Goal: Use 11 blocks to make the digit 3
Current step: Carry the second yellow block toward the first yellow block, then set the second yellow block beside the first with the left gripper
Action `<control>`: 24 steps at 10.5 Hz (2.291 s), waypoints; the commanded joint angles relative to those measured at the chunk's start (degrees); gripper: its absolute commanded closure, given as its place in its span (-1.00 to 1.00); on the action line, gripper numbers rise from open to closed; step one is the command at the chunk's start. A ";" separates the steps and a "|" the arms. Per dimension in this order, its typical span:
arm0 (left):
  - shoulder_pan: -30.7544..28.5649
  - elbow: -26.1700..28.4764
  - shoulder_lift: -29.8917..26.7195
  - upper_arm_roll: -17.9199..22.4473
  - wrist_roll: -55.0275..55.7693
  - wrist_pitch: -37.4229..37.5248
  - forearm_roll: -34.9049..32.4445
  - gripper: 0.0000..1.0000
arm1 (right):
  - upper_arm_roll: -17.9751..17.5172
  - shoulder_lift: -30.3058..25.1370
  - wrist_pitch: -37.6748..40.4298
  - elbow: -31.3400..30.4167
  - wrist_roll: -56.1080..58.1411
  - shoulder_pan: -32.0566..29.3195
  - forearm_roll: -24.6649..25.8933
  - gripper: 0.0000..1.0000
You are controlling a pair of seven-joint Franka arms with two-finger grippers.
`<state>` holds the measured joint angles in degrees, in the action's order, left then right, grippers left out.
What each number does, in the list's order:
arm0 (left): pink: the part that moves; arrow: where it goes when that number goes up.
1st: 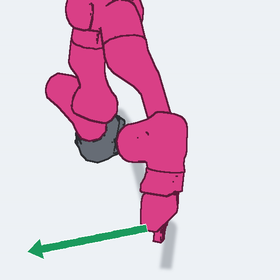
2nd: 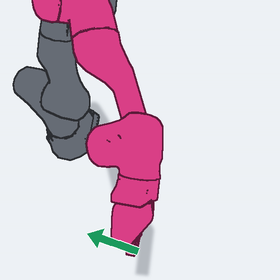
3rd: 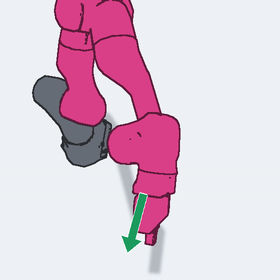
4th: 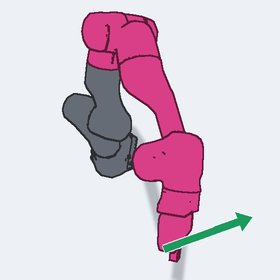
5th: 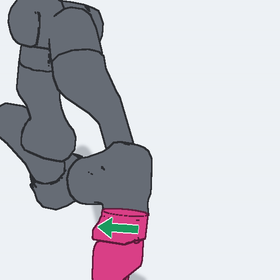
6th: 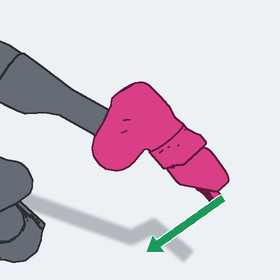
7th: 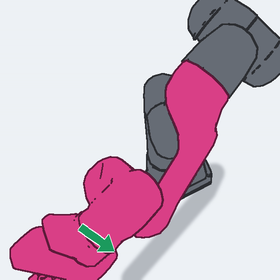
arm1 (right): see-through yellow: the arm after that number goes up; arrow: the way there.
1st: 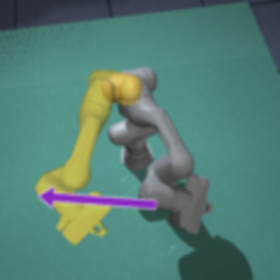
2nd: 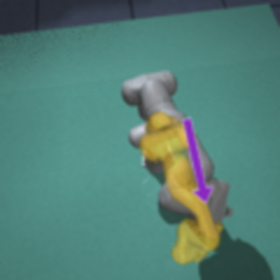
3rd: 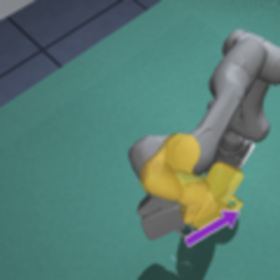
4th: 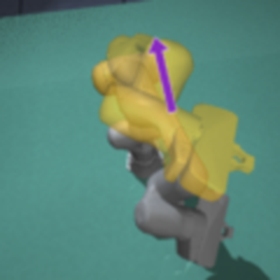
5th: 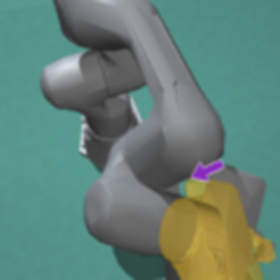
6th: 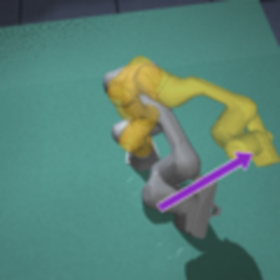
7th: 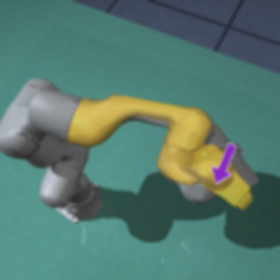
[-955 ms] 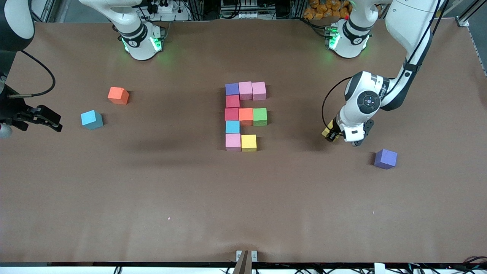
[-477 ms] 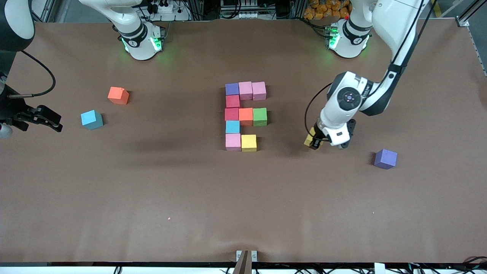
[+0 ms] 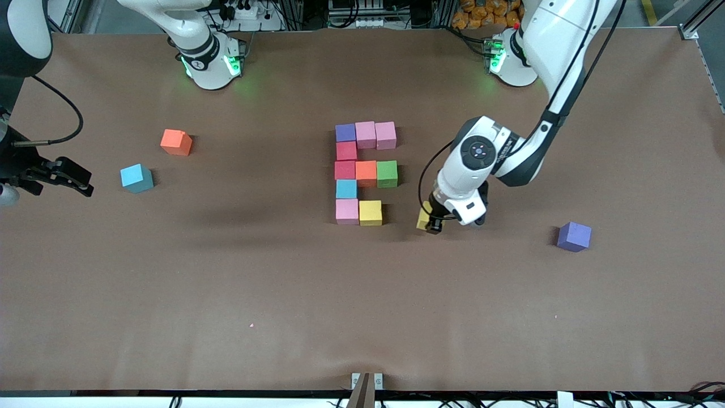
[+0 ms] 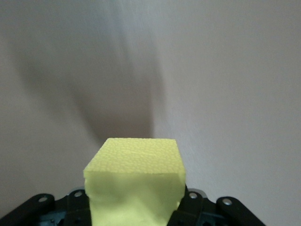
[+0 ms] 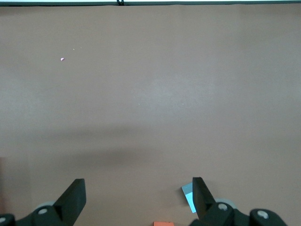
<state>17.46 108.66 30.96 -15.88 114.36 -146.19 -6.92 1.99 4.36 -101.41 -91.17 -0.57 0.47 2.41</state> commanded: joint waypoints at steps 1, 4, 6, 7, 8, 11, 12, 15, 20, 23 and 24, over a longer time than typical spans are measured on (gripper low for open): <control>1.78 -4.50 2.96 0.50 3.75 0.47 0.68 0.84 | -0.41 -0.49 -0.46 -0.50 -0.05 -0.47 -0.04 -1.00; 4.42 -7.40 5.77 1.12 8.42 0.56 0.32 0.83 | -0.50 -1.54 -3.00 -3.74 -0.05 -0.47 -1.00 -1.00; 5.47 -8.98 6.74 1.12 11.31 0.56 0.32 0.83 | -0.41 -1.20 -3.01 -3.40 1.78 -0.82 -1.01 -1.00; 5.65 -9.08 7.01 1.12 14.72 0.56 0.41 0.83 | -0.24 -0.93 -3.44 -3.31 7.89 -1.96 -1.18 -1.00; 5.74 -8.99 7.01 1.12 19.36 0.56 -0.37 0.83 | -0.15 -0.93 -3.62 -3.40 8.91 -2.49 -1.45 -1.00; 8.19 -8.99 7.62 1.82 23.97 2.75 -2.57 0.80 | -0.15 -1.11 -3.18 -3.40 5.58 -2.32 -3.91 -1.00; 9.77 -9.08 7.71 3.04 24.85 2.76 -2.66 0.80 | -0.15 -1.11 -3.09 -3.40 5.58 -2.23 -3.91 -1.00; 10.58 -9.52 8.59 3.32 24.86 2.76 -2.75 0.80 | -0.32 -1.20 -3.01 -3.40 5.58 -2.14 -3.56 -1.00; 11.28 -10.66 9.99 3.23 24.86 2.76 -3.02 0.80 | -0.41 -1.20 -3.09 -3.31 5.66 -2.06 -3.21 -1.00; 11.63 -11.01 10.52 3.32 24.86 2.76 -3.10 0.78 | -0.41 -1.20 -3.01 -3.31 5.66 -2.06 -3.29 -1.00; 11.63 -11.27 10.61 3.32 24.86 2.76 -3.10 0.77 | -0.41 -1.20 -3.01 -3.31 5.66 -2.06 -3.29 -1.00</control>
<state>28.43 99.10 40.86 -13.11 137.56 -144.50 -8.26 1.92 4.32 -104.35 -93.60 5.66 -1.33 -0.32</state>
